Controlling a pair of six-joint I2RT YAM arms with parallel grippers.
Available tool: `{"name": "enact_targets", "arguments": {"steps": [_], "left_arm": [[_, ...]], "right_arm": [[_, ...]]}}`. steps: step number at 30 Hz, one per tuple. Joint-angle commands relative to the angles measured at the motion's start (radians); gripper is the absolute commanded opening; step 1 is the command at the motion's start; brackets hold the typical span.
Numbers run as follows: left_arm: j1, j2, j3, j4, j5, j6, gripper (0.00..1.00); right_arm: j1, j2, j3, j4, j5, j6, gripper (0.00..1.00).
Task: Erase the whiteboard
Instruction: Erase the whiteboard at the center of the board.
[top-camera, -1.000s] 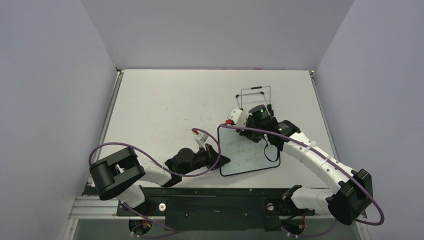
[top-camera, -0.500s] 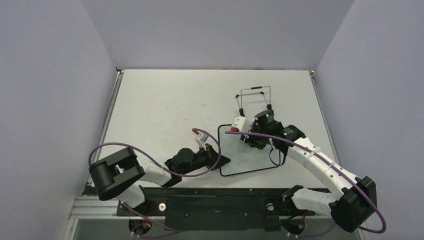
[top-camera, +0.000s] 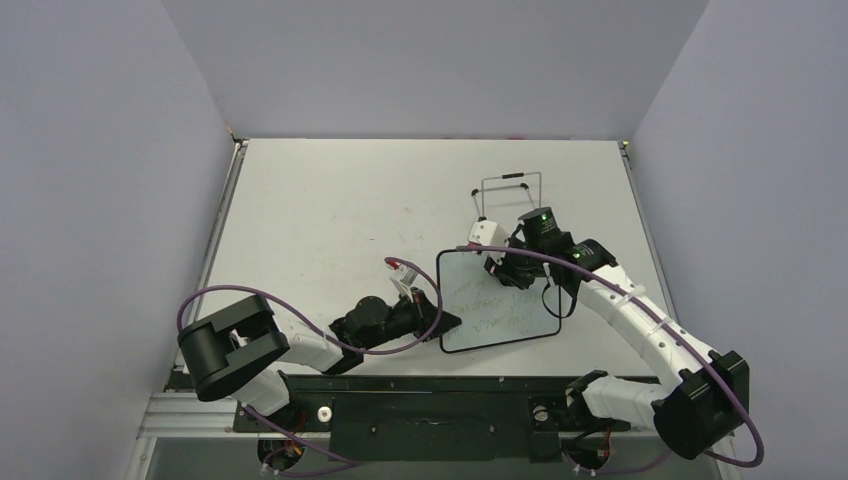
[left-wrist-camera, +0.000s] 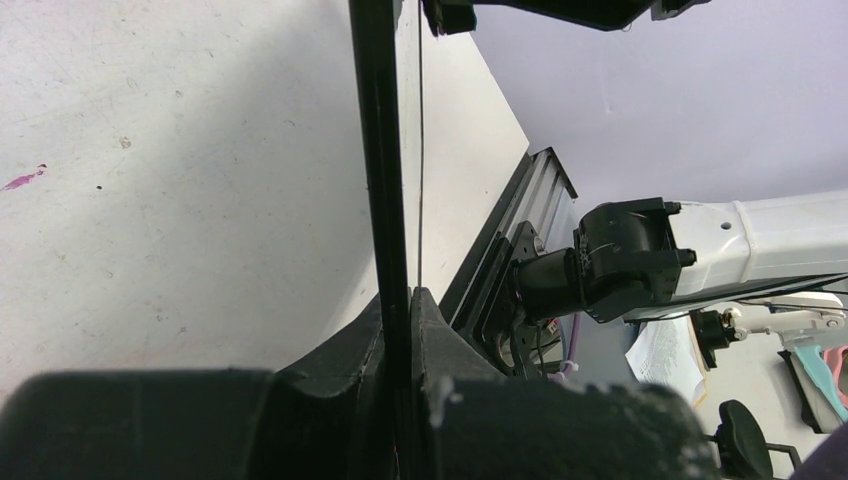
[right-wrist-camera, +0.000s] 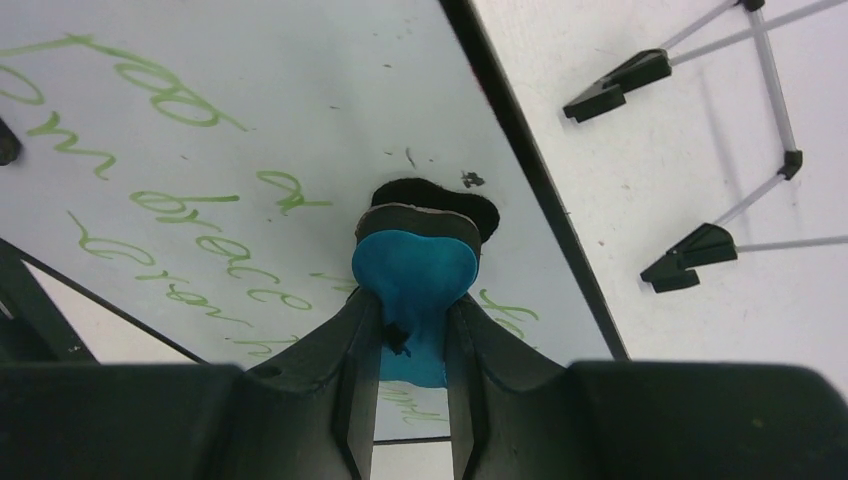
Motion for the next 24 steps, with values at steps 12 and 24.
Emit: {"name": "enact_targets", "arguments": {"steps": [12, 24], "left_arm": [[-0.015, -0.028, 0.014, 0.078, 0.050, 0.040, 0.00], [-0.013, -0.033, 0.030, 0.061, 0.058, 0.044, 0.00]], "right_arm": [[-0.081, -0.025, 0.009, 0.140, 0.073, 0.083, 0.00], [0.016, -0.062, -0.046, -0.008, -0.081, -0.043, 0.00]]}}
